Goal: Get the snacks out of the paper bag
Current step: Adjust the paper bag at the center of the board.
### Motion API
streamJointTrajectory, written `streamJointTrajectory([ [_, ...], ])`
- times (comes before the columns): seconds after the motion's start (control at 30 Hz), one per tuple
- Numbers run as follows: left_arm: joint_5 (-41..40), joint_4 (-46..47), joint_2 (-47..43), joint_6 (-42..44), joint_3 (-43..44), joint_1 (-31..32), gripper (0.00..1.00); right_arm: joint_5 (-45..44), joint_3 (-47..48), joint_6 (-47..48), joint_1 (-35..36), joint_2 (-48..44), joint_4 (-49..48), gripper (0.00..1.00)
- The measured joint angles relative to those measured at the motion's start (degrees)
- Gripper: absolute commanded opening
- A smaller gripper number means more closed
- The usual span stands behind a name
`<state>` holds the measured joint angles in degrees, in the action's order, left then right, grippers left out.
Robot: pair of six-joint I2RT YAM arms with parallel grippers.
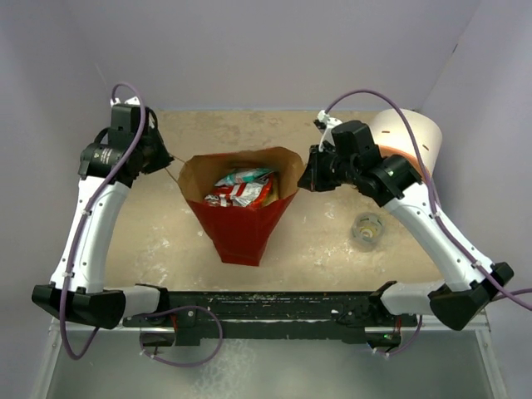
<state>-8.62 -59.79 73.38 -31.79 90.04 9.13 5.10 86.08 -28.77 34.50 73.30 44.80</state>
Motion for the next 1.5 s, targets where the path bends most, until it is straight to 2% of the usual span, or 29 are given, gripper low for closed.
streamJointTrajectory([
  [0.33, -9.66, -5.75, 0.0, 3.98, 13.55, -0.28, 0.0, 11.21, 1.73, -1.31, 4.39, 9.77, -9.09, 0.02],
  [0.53, -11.56, -5.01, -0.92, 8.09, 14.53, -0.87, 0.0, 14.4, 7.45, -2.89, 11.13, 18.58, -15.52, 0.04],
  [0.73, 1.6, 4.55, -6.75, 10.99, 5.64, -1.2, 0.0, 16.11, 9.38, -1.73, 15.45, 23.43, -15.04, 0.07],
  [0.83, 9.88, 10.23, -10.93, 10.93, -1.44, -1.25, 0.0, 15.78, 8.55, -0.26, 15.58, 23.21, -13.68, 0.09],
  [0.93, 16.11, 14.49, -14.43, 9.81, -6.64, -1.25, 0.0, 15.32, 3.43, 0.7, 15.58, 19.87, -13.6, 0.13],
  [0.97, 17.7, 15.34, -15.41, 9.49, -7.93, -1.25, 0.0, 15.19, 1.31, 0.9, 15.58, 18.27, -13.35, 0.15],
  [1.0, 19.41, 16.13, -16.48, 8.79, -9.25, -1.25, 0.0, 15.06, -0.96, 1.09, 15.58, 16.37, -12.9, 0.22],
  [1.07, 21.9, 16.92, -17.94, 7.87, -10.75, -1.25, 0.0, 14.64, -3.76, 1.44, 15.58, 13.18, -11.45, 0.41],
  [1.13, 23.76, 17.29, -18.91, 7.06, -11.5, -1.25, 0.0, 13.79, -4.94, 1.9, 15.58, 10.73, -10.05, 0.52],
  [1.3, 25.62, 17.31, -19.15, 6.88, -11.52, -1.25, 0.0, 9.84, -4.59, 3.45, 15.58, 7.13, -5.53, 0.66],
  [1.5, 26.05, 16.81, -18.47, 6.86, -11.5, -1.25, 0.0, 1.33, -0.66, 9.33, 15.61, 6.1, -0.48, 0.7],
])
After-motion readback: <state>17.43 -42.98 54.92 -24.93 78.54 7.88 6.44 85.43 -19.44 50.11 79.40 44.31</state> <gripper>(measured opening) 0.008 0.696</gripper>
